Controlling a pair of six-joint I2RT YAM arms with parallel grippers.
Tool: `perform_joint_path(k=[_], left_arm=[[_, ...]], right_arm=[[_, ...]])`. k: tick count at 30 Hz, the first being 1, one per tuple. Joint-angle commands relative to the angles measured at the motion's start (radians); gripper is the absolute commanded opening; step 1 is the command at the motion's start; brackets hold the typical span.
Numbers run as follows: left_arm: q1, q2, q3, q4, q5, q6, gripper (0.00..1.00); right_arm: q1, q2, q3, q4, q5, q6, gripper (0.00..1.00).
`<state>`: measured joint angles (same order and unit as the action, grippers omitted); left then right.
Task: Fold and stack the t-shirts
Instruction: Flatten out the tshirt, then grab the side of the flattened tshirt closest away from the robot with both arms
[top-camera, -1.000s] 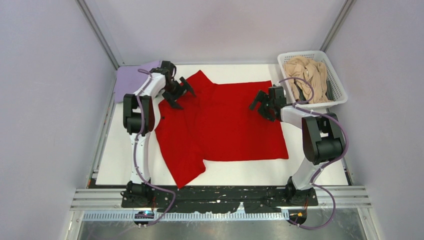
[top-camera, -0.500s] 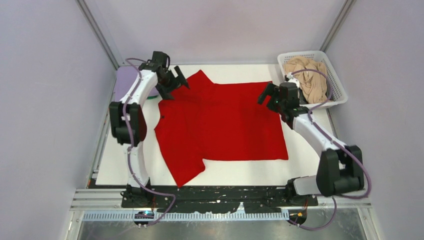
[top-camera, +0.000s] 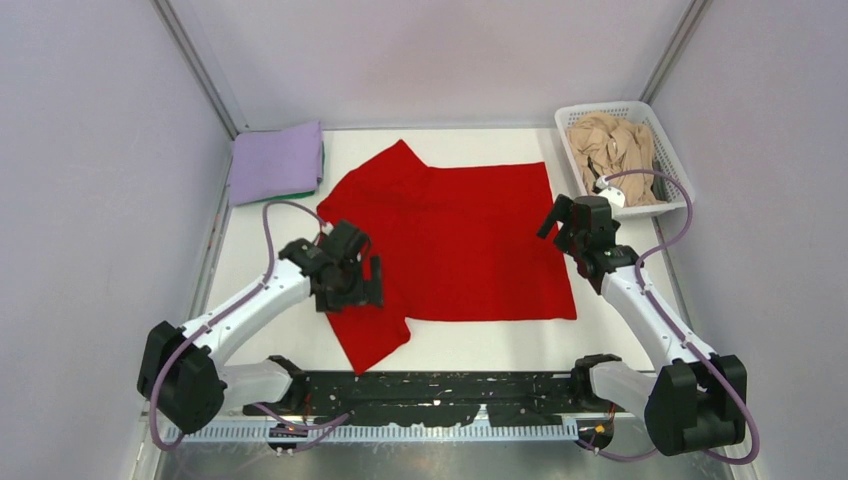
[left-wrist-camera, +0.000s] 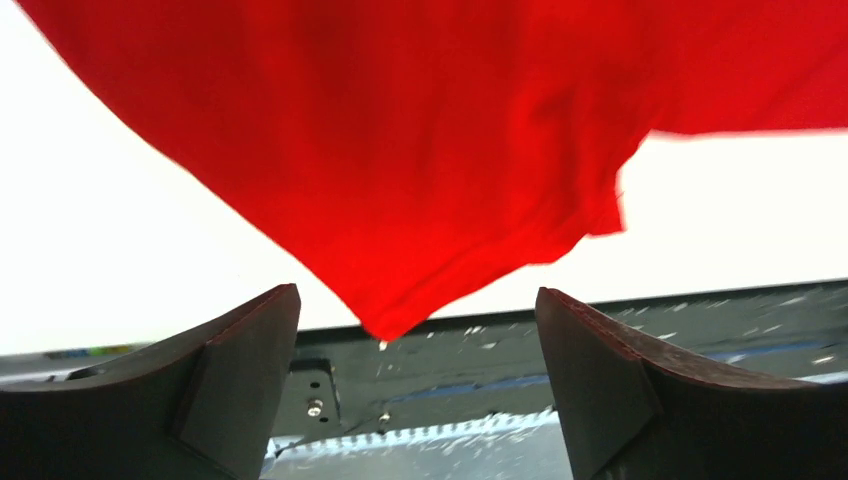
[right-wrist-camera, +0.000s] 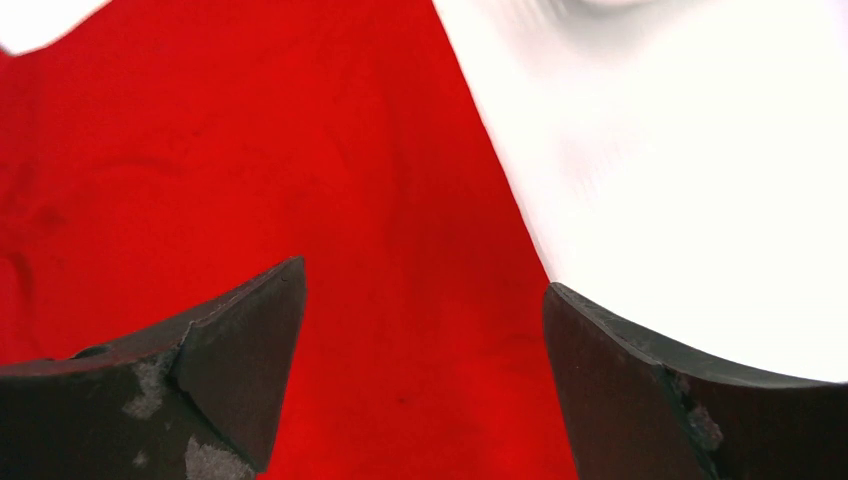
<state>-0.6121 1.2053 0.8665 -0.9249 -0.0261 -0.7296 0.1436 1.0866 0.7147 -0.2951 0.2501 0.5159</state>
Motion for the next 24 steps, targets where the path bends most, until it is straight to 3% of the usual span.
perform_joint_path(k=[1, 9, 16, 24], left_arm=[[-0.150, -0.087, -0.141, -0.023, -0.017, -0.121, 0.85], [-0.250, -0.099, -0.231, 0.037, 0.009, -0.175, 0.62], [-0.300, 0.011, -0.220, 0.039, 0.009, -0.136, 0.58], [-0.318, 0.118, -0.245, 0.117, 0.012, -0.131, 0.41]], right_arm=[[-0.005, -0.001, 0.007, -0.015, 0.019, 0.028, 0.95], [-0.008, 0.038, 0.013, -0.024, 0.012, 0.042, 0.95], [-0.024, -0.013, -0.003, -0.080, 0.084, 0.061, 0.95], [-0.063, -0.115, -0.046, -0.148, 0.093, 0.080, 0.95]])
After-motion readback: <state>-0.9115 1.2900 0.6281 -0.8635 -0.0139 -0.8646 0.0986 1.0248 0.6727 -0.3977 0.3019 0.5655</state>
